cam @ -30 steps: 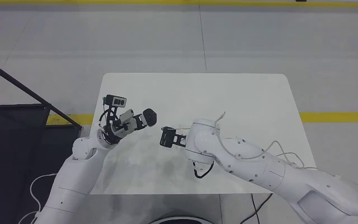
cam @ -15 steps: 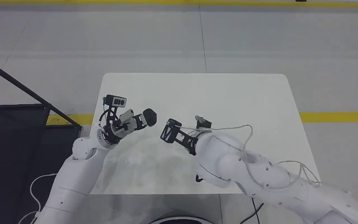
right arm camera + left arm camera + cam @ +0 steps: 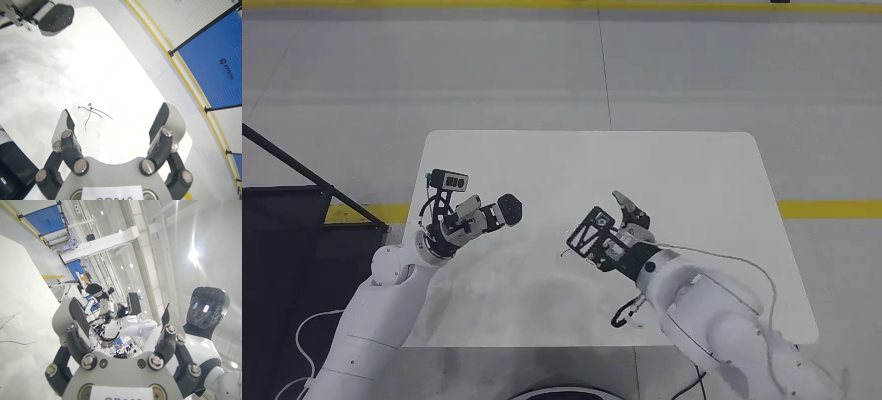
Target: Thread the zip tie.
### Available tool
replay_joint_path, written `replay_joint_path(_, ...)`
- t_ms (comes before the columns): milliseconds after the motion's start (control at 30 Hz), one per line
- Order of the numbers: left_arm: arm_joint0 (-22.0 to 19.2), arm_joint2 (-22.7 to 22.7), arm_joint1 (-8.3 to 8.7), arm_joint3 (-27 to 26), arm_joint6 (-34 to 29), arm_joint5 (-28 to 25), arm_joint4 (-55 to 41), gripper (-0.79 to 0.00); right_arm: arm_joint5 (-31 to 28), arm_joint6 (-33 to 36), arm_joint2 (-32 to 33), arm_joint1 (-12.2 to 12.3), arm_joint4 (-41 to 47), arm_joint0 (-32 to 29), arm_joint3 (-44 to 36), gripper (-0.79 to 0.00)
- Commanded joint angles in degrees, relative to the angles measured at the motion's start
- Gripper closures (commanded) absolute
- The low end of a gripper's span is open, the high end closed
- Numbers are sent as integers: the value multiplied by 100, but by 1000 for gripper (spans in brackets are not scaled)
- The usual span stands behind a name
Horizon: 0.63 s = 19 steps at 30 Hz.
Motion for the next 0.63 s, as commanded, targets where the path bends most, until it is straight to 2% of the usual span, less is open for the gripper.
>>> replay_joint_path(0,0,0,0,0,0,0,0,-785,-190,-612,450,76,135,-417,-30,-785)
replay_joint_path(167,0,0,0,0,0,0,0,-785,-1122,-2113,1464,235,717,-1229,138,-785)
replay_joint_path(367,0,0,0,0,0,0,0,-785,-2040,-3763,2453,338,1209,-1916,629,-785)
replay_joint_path(467,0,0,0,0,0,0,0,-785,-2250,-4053,2761,361,1380,-2098,839,-785)
replay_joint_path(600,0,0,0,0,0,0,0,-785,-2257,-4064,2770,362,1386,-2103,845,-784)
